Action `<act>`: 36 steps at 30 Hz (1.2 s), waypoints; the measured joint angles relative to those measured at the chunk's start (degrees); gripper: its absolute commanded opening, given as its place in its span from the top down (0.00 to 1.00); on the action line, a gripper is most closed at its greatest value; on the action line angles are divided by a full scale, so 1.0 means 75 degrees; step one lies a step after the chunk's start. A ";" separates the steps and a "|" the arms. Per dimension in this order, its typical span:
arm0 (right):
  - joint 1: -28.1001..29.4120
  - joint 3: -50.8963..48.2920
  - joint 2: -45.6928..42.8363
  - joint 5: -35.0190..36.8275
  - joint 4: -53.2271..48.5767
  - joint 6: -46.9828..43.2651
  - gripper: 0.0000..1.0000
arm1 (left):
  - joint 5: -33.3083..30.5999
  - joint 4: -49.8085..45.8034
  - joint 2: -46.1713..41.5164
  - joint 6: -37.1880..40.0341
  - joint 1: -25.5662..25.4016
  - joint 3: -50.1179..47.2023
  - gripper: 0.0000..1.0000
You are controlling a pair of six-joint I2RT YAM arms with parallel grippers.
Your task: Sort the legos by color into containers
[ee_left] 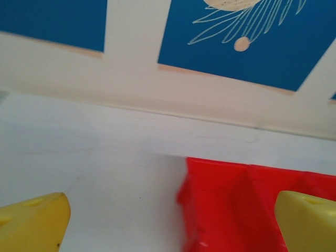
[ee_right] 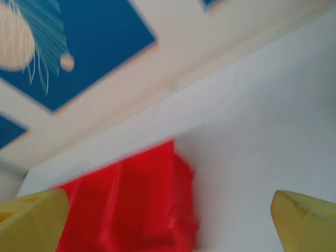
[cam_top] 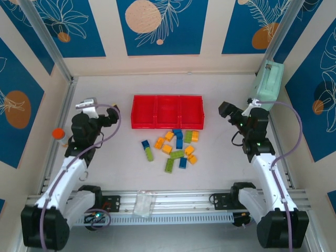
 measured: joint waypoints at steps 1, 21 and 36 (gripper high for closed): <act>0.0073 0.0137 0.0108 -0.0318 -0.0519 0.0093 0.01 | 0.0050 -0.0527 -0.0289 -0.0294 -0.0015 0.0000 0.01; 0.4281 -0.0697 0.0819 -0.0385 -0.5176 0.2626 0.13 | 0.1317 -0.7528 -0.2786 -0.2308 -0.0041 0.0679 0.01; 0.5053 -0.0679 0.2043 0.0892 -0.4103 0.4269 0.20 | 0.2250 -0.7688 -0.1000 -0.1020 -0.0041 0.1550 0.01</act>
